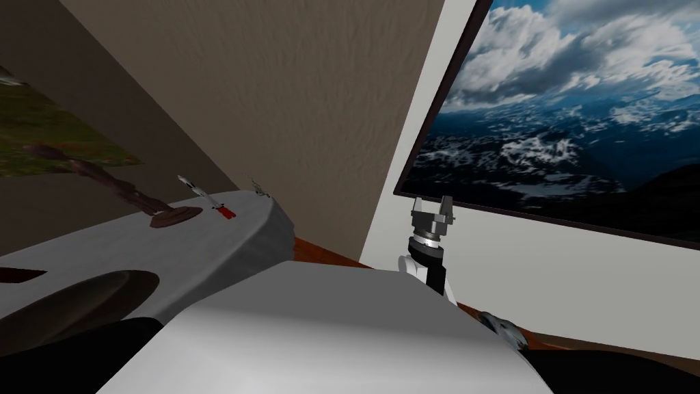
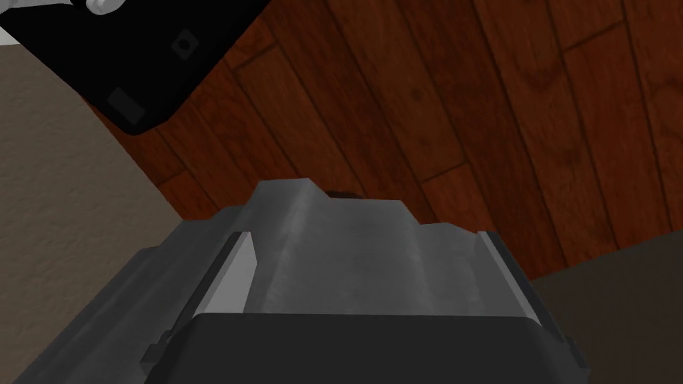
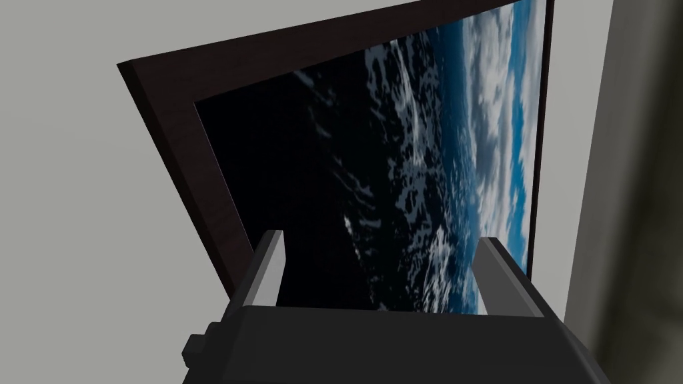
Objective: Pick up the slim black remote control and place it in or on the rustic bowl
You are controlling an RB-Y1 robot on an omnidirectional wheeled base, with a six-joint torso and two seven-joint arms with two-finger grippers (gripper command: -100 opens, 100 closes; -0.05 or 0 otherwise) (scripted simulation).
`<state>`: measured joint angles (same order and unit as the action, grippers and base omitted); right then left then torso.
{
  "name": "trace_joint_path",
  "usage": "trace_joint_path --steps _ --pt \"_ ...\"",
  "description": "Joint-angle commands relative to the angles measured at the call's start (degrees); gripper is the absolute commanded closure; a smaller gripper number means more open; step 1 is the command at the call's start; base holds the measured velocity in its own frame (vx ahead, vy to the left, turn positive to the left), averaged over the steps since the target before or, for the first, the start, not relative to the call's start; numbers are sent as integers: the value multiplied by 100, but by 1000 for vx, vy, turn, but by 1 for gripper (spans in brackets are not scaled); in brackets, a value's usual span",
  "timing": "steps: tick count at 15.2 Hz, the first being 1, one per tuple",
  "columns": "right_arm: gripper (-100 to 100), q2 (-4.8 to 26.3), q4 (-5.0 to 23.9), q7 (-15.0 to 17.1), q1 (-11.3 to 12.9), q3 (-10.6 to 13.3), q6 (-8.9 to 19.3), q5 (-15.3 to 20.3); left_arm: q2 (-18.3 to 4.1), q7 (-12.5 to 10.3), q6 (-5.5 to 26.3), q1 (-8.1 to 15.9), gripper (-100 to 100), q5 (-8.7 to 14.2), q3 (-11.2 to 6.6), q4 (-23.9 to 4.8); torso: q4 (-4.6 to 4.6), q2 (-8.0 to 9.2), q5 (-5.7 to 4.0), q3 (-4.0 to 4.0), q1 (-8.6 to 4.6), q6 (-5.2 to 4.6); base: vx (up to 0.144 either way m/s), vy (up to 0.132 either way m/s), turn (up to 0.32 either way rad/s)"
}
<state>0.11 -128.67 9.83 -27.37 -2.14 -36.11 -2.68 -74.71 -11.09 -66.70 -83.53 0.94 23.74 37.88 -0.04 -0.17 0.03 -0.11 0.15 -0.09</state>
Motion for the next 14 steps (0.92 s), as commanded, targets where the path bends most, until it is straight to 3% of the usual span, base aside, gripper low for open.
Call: trace_joint_path --steps 1,4,6,10,11,12,14 --pt "0 0 0 0 0 0 0 0 -286 -2 -84 44 -100 84 -26 -86 0 0 0 0 0 0 49 67 -116" --pt "0 0 0 0 0 0 0 0 -568 0 -158 138 -100 124 -36 -177 -1 -3 3 -2 12 -2 41 75 -100" --pt "0 0 0 0 0 0 0 0 -867 5 -274 342 -100 198 -71 -284 0 -1 4 0 15 0 46 95 -121" --pt "0 1 0 0 0 -1 0 0 -1076 9 -345 555 -100 267 -124 -324 -1 -7 8 -4 30 0 49 117 -101" --pt "0 1 0 0 0 -1 0 0 -997 -12 -359 559 -100 206 -78 -388 -1 -5 9 -3 32 1 25 79 -51" --pt "0 1 0 0 0 -1 0 0 -822 30 -218 750 -100 95 -31 -404 1 2 7 1 20 6 16 29 -55" --pt "0 0 0 0 0 0 0 0 -732 53 -139 827 -100 45 -11 -400 5 14 1 9 -10 9 12 1 -39"
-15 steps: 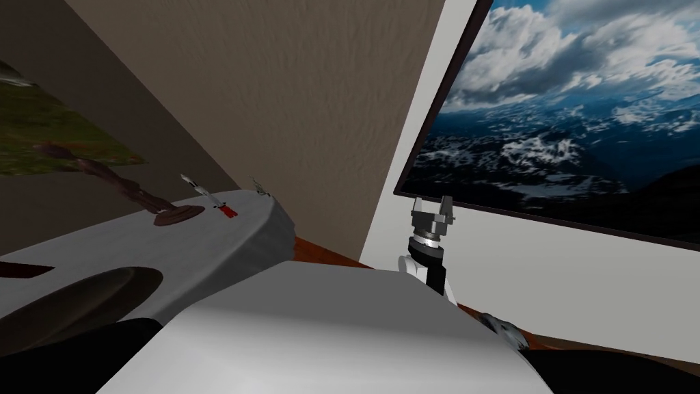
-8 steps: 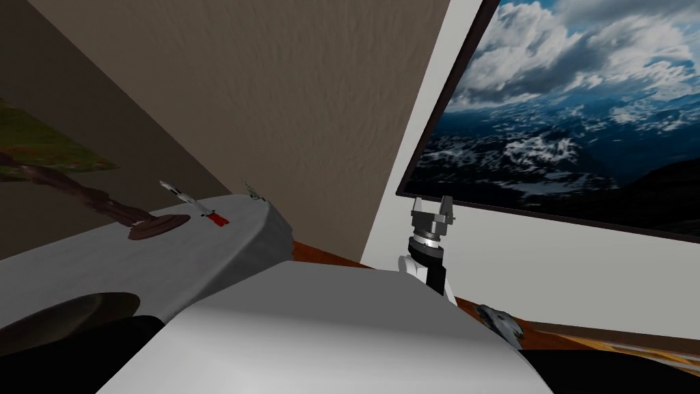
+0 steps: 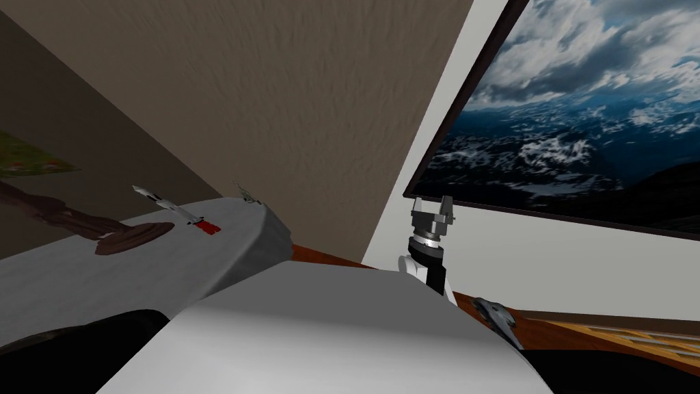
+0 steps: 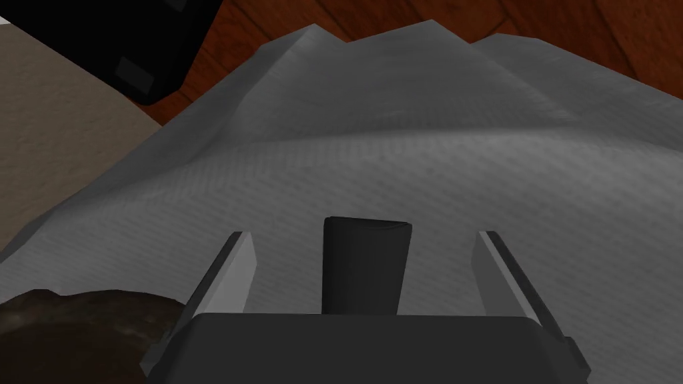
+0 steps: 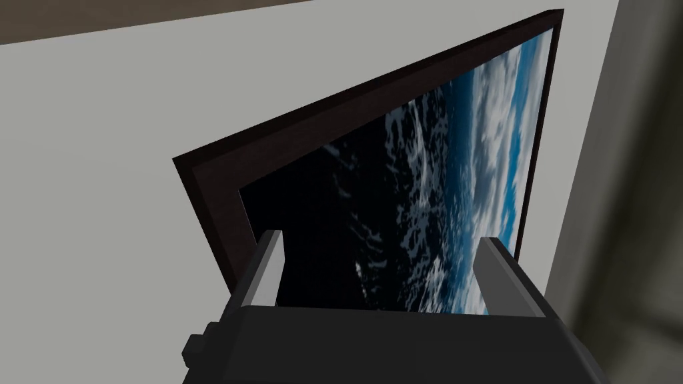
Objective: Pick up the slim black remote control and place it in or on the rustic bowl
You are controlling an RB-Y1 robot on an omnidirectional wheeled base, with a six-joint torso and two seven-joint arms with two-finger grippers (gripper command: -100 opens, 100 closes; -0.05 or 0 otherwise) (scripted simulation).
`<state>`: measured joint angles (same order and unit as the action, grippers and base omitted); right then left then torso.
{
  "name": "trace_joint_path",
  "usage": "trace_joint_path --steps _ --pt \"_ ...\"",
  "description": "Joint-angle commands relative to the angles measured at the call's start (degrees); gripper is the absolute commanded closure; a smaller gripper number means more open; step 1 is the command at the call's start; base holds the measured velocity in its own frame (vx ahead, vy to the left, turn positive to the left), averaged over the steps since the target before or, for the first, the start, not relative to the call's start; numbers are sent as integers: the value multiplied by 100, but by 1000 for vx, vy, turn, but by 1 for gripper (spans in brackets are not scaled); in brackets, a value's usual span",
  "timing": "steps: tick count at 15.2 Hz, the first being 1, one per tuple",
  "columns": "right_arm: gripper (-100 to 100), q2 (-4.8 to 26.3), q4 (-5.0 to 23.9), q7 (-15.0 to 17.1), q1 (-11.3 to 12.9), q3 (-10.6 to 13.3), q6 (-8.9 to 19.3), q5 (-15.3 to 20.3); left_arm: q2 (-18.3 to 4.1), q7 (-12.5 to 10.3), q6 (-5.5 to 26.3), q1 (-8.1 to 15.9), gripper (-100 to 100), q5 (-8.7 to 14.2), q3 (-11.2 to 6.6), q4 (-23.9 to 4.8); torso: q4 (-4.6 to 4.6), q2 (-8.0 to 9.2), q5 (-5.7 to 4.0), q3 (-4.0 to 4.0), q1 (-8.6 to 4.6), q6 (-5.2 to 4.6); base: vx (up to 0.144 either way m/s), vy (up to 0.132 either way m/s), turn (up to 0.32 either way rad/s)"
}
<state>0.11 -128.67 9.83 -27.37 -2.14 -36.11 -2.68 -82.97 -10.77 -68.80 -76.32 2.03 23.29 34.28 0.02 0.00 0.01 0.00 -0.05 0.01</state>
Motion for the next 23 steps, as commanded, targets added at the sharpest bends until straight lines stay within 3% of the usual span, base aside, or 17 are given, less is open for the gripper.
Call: trace_joint_path --steps 1,2,6,8,9,10,15,16,23 --pt "0 0 0 0 0 0 0 0 0 0 0 0 -100 0 0 0 0 0 0 0 0 0 6 -5 -6" --pt "0 0 0 0 0 0 0 0 5 10 43 -9 100 5 -6 30 0 2 -3 1 -5 0 0 0 0" --pt "0 0 0 0 0 0 0 0 0 13 46 -13 100 3 -5 23 5 7 7 6 -1 0 0 0 0" --pt "0 0 0 0 0 0 0 0 -146 -40 -139 -99 100 70 -20 -51 4 10 4 7 -1 1 -11 -10 51" --pt "0 0 0 0 0 0 0 0 -97 -16 -47 -67 100 47 -17 -13 5 12 4 8 -3 2 -9 -6 17" --pt "0 0 0 0 0 0 0 0 -299 -68 -260 -105 100 66 -121 -120 6 12 6 9 -2 2 -73 -46 41" --pt "0 -1 0 0 2 1 0 0 -441 -97 -394 -148 100 88 -198 -181 17 68 -5 40 -38 7 -127 -70 20" --pt "0 -1 0 0 2 1 0 0 -602 -129 -552 -204 100 117 -281 -248 17 64 -5 38 -34 9 -103 -44 36" --pt "0 -1 0 0 2 1 0 0 -1146 -231 -1157 -466 100 248 -547 -473 20 79 -9 47 -46 5 -151 -73 20"
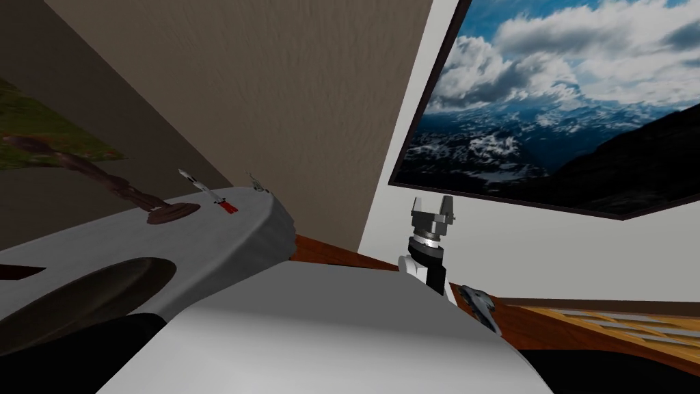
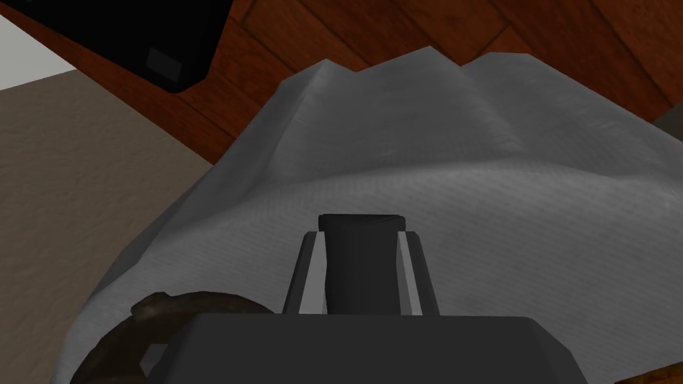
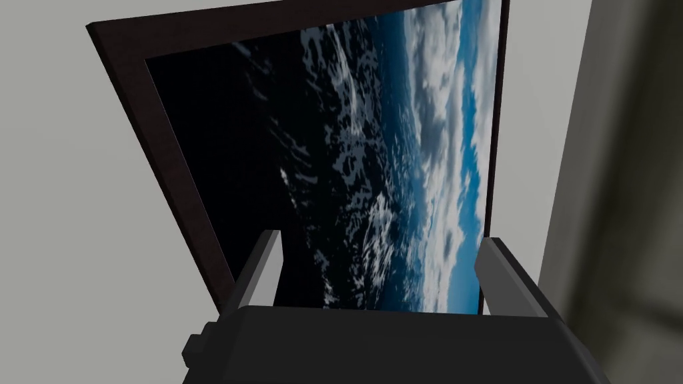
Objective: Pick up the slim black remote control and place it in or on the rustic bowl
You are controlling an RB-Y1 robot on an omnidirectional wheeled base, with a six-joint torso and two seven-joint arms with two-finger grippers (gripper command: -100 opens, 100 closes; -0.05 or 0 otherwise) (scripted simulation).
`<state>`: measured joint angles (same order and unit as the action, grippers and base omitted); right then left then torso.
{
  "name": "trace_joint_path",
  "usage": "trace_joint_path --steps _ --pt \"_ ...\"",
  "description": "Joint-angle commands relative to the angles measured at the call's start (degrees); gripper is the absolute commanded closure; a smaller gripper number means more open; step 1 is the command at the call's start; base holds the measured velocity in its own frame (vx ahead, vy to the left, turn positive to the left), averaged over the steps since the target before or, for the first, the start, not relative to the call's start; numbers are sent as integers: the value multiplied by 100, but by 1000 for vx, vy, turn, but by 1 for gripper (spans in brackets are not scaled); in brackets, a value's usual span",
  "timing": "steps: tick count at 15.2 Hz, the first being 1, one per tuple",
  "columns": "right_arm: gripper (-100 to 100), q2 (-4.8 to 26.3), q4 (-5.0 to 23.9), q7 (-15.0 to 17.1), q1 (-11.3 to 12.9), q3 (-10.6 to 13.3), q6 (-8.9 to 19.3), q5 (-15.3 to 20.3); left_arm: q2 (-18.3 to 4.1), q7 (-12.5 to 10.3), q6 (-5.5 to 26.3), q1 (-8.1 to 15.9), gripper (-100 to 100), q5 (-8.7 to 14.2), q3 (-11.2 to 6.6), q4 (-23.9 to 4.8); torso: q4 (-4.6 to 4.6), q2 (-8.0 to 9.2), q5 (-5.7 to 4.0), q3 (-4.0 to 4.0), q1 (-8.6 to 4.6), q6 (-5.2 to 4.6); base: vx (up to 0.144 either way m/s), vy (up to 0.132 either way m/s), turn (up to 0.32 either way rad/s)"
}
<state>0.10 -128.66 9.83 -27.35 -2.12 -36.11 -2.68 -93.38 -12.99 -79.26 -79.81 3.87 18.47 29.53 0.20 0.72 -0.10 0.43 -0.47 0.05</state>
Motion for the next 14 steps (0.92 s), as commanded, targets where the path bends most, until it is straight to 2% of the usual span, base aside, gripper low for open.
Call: trace_joint_path --steps 1,5,8,9,11,14 --pt "0 0 0 0 0 0 0 0 -167 -19 -187 -160 100 85 -94 -24 0 0 0 0 0 0 -98 -60 11" --pt "0 0 0 0 -1 0 0 0 -413 -54 -493 -386 100 206 -187 -138 -7 -31 2 -18 6 -7 -66 -43 -5" --pt "0 1 0 0 -2 -1 0 0 -448 -58 -539 -433 100 236 -198 -160 -12 -59 9 -34 15 -14 -9 -14 -6" --pt "0 1 0 0 -2 -1 0 0 -539 -69 -644 -577 100 349 -213 -238 -14 -67 10 -39 16 -16 33 -16 -23" --pt "0 1 0 0 -2 -1 0 0 -565 -73 -672 -628 100 396 -213 -268 -20 -95 7 -55 13 -26 60 -14 -32" --pt "0 1 0 0 -3 -1 -1 0 -682 -98 -810 -901 100 700 -180 -460 -28 -134 12 -77 12 -37 118 -6 -33"
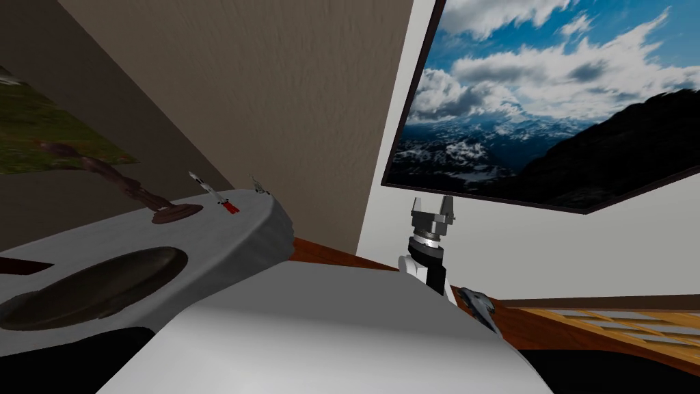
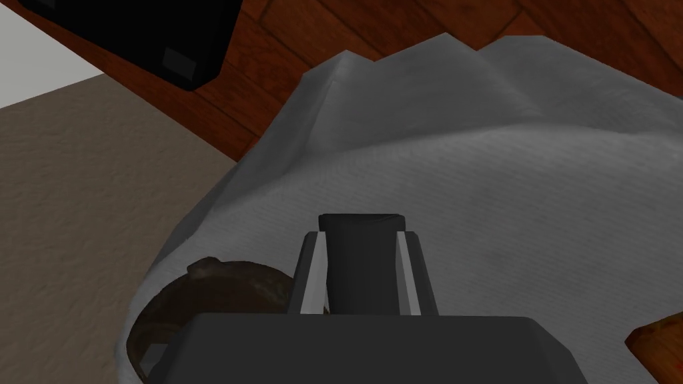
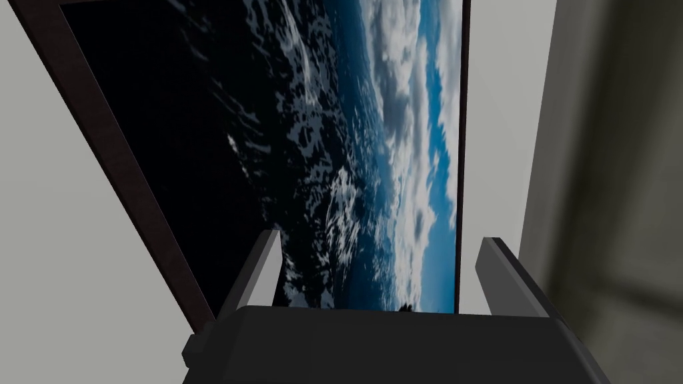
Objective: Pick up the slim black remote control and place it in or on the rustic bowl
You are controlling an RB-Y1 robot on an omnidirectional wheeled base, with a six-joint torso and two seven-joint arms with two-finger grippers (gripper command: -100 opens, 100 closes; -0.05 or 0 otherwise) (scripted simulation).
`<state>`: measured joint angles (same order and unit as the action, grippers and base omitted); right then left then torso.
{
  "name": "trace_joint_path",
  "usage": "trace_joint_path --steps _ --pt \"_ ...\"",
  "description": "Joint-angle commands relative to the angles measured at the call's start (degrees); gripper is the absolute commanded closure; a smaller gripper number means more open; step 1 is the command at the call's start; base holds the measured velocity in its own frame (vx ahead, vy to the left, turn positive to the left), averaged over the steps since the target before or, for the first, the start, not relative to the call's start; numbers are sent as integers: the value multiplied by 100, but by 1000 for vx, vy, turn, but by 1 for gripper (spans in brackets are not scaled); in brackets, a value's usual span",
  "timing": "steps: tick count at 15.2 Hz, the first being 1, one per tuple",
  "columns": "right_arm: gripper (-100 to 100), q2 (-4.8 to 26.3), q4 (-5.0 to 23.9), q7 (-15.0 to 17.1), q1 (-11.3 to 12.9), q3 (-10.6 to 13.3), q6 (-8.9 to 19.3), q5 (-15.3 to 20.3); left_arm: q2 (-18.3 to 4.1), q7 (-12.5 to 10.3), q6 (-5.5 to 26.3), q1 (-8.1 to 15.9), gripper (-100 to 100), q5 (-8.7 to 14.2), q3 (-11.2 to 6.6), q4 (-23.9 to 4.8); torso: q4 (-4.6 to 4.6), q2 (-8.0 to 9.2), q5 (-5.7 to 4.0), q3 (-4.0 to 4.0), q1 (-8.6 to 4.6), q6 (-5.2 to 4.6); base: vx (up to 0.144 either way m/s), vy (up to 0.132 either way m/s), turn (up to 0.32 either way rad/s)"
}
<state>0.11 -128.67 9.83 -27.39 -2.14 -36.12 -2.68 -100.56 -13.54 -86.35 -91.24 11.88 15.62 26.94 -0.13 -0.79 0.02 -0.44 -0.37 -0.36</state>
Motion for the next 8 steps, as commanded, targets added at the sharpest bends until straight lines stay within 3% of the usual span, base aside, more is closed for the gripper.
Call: trace_joint_path --steps 1,3,4,6,8 --pt "0 0 0 0 0 0 0 0 35 -43 -102 242 100 -101 106 -201 0 0 0 0 0 0 143 1 -26" --pt "0 0 0 0 0 0 0 0 35 -43 -102 242 100 -101 106 -201 -1 -8 9 -5 -2 -3 81 -7 -7" --pt "0 0 0 0 0 0 0 0 -18 -61 -194 83 100 116 143 -337 2 4 13 2 -5 -3 106 -13 -21" --pt "0 0 0 0 0 0 0 0 -33 -67 -228 34 100 188 157 -382 0 -13 15 -7 -13 -12 125 -19 -26" --pt "0 0 0 0 0 0 0 0 -60 -79 -306 -196 100 325 186 -467 -3 -35 22 -18 -23 -21 159 -13 -31"
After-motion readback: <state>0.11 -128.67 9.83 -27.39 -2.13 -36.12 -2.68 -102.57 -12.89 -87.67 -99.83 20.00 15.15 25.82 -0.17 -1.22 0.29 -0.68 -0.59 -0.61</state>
